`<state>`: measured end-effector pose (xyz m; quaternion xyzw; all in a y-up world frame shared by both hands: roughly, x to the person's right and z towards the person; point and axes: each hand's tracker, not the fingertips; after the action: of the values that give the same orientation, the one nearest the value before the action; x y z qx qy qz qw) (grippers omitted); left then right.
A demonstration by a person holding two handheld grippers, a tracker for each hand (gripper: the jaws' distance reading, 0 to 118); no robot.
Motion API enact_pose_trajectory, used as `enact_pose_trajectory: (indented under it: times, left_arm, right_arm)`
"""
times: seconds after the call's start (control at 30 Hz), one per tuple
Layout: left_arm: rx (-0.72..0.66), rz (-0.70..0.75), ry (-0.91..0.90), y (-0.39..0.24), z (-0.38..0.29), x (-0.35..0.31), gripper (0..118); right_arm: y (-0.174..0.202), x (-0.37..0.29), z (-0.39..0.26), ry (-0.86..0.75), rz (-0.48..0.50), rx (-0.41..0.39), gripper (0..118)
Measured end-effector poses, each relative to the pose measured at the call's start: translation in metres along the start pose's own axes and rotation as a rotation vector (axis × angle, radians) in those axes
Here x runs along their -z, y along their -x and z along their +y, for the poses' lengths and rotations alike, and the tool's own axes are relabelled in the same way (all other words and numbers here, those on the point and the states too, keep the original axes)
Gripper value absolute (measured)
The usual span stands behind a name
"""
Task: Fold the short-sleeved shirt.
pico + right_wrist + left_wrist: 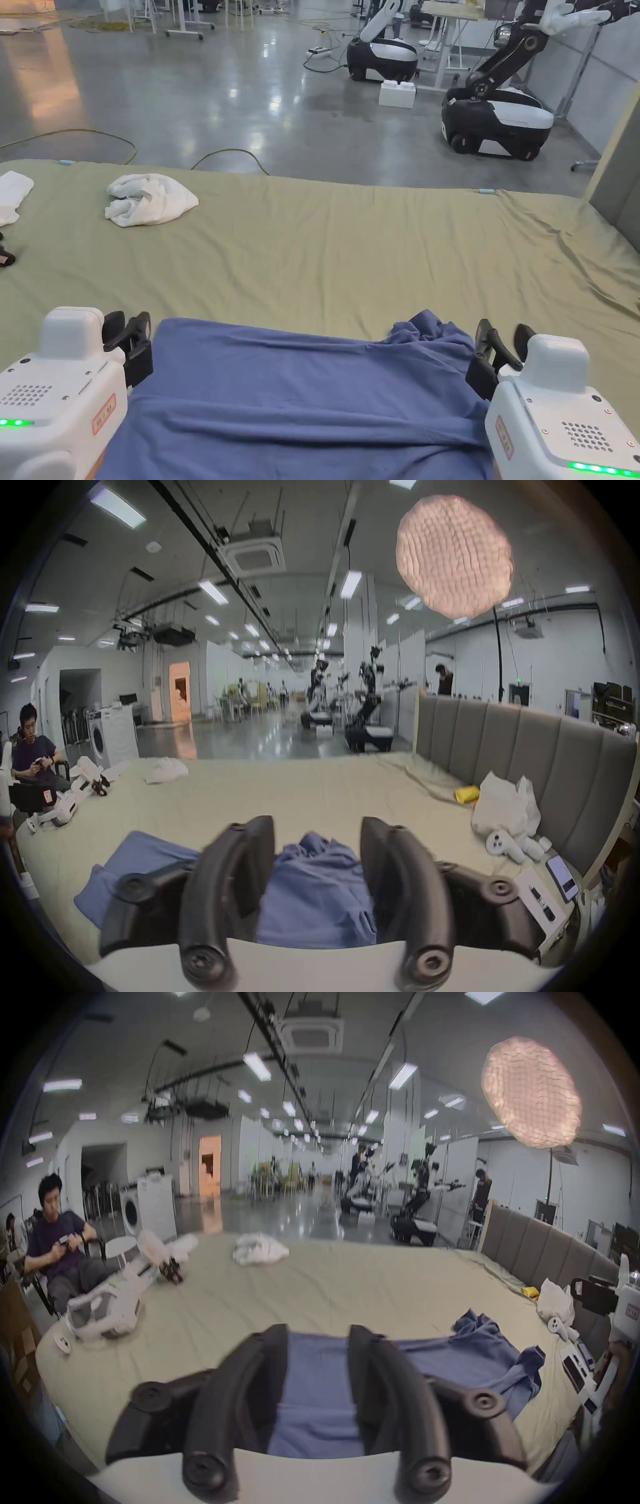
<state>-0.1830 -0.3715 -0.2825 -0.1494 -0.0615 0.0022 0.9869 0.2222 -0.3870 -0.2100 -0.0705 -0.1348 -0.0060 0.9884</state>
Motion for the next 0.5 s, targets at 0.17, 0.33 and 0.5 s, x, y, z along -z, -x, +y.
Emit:
enact_pose_trajectory:
  times: [0.17,0.33,0.5]
  left_arm:
    - [0.018,0.006,-0.099,-0.010,-0.001,-0.027,3]
    - [0.028,0.020,-0.070,0.003,-0.008,-0.037,3]
    - [-0.022,0.041,0.155,0.042,-0.036,-0.022,3]
  right_arm:
    - [0.013,-0.016,0.004,-0.061,0.010,-0.003,0]
    - [0.017,-0.025,0.006,-0.082,0.001,-0.017,0]
    - [0.014,-0.028,0.003,-0.062,-0.008,-0.001,0]
